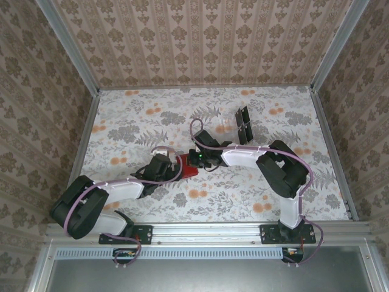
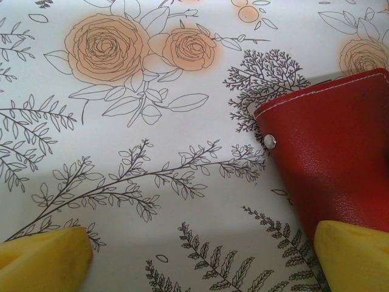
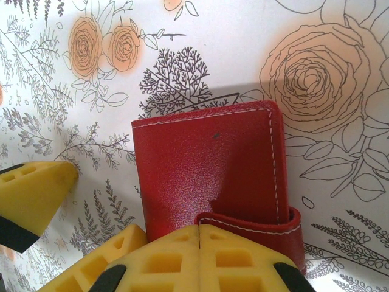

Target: Put the credit cards into the card holder

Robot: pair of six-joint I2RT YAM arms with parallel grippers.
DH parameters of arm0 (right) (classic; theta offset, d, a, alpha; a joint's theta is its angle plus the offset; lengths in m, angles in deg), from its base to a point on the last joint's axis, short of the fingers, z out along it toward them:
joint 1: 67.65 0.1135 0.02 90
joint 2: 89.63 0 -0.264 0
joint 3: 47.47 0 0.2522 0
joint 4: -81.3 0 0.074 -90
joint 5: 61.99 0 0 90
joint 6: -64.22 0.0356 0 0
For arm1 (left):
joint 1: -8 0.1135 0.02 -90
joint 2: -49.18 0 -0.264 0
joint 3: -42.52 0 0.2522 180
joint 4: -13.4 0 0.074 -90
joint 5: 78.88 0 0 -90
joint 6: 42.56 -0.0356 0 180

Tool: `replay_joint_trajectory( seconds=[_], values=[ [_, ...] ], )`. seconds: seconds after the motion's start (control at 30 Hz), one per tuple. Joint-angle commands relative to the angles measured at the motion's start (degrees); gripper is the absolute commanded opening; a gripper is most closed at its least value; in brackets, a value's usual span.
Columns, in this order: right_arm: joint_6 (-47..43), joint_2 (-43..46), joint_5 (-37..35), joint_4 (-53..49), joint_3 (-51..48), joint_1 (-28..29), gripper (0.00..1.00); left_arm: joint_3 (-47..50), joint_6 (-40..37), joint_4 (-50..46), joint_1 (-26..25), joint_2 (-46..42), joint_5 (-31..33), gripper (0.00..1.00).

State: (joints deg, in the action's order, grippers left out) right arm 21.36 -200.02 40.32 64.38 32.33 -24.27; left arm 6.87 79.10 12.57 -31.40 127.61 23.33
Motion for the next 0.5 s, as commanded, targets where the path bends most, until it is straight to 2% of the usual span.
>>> replay_joint_trajectory(
  seconds=[0.0, 0.47],
  values=[
    [0.85, -1.39, -0.43, -0.80, -2.13, -0.12, 0.00, 0.62, 0.33, -1.28, -0.13, 3.33, -7.99, 0.99],
    [2.46, -2.76, -2.08, -0.17, -6.36, 0.00, 0.00, 0.44, 0.31, -1.59, -0.14, 3.12, -7.99, 0.99]
  ],
)
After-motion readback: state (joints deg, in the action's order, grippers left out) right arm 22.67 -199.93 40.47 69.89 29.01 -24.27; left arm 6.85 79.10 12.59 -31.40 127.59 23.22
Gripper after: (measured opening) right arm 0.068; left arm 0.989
